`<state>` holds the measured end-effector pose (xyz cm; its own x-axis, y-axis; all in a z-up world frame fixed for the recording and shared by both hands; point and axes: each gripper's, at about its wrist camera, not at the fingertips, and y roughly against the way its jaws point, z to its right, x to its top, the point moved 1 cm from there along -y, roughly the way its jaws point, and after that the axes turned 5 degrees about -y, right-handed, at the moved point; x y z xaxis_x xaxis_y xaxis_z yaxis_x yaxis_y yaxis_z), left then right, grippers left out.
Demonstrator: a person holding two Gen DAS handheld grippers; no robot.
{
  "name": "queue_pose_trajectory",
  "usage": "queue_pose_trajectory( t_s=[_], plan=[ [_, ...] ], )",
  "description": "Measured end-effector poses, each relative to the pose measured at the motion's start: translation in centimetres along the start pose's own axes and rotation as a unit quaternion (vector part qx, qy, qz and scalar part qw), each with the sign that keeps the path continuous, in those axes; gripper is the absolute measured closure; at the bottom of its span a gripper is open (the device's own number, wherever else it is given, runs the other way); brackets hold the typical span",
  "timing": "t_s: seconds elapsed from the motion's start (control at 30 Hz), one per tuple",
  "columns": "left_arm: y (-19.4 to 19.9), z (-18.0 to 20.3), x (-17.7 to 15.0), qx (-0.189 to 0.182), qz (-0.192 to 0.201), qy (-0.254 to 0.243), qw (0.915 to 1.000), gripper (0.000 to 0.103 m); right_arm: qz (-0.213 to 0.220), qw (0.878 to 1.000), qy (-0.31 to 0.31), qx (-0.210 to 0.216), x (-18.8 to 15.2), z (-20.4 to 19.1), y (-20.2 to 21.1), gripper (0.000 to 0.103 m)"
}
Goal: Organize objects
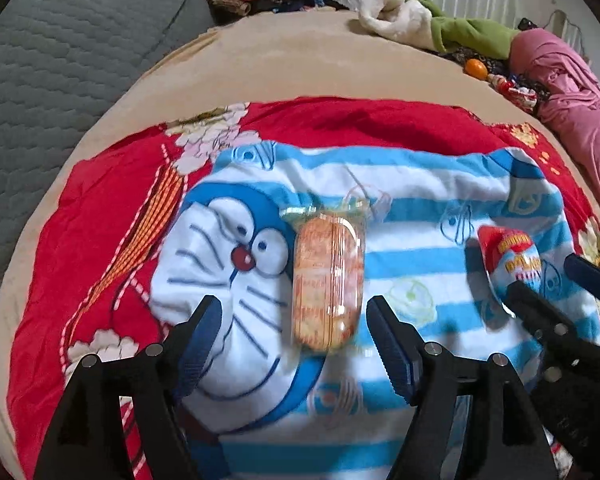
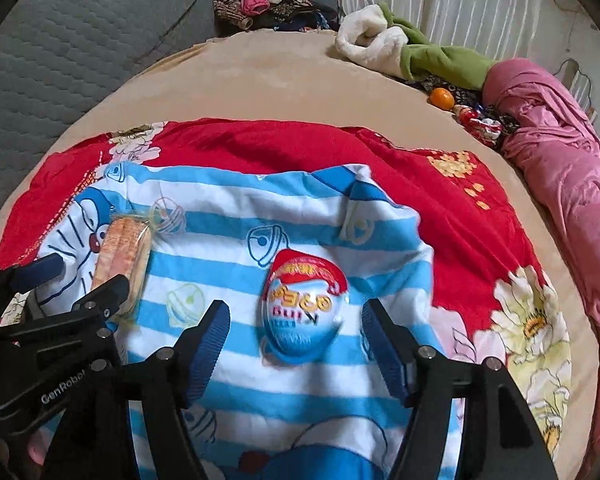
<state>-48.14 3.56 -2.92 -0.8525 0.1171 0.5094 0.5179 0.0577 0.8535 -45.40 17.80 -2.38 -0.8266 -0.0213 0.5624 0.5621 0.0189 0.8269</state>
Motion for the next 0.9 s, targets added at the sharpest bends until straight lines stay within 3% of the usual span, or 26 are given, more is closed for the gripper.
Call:
queue_pose_trajectory(
  t_s=[0.17,0.33,0.43,0.57,0.9],
  plan=[
    [2.8,0.0,-1.5,-0.001,0.013,-0.003,0.9999,0.026,0.009,1.000,-0.012,0.010,-1.0,0.9,2.1,0.033],
    [5.0,0.3,-3.8,-0.027,0.016,-0.005,0.9995,0.025,0.012,1.000,-0.011,0.019,-2.9,1.1,4.4,0.032],
    [6.5,0.3,-5.2,-0.014,0.026,-0.009,0.9995,0.025,0.018,1.000,-0.011,0.023,-4.1,1.3,5.9,0.031],
    [8.1,-0.1,-6.9,-0.027,0.017,0.006,0.9995,0.025,0.024,0.999,-0.018,0.024,-5.5,1.5,7.9,0.031],
    [12.2,-0.3,-11.1,-0.038,0.019,0.020,0.9989,0.025,0.033,0.998,-0.024,0.041,-9.5,1.3,12.5,0.018]
  ],
)
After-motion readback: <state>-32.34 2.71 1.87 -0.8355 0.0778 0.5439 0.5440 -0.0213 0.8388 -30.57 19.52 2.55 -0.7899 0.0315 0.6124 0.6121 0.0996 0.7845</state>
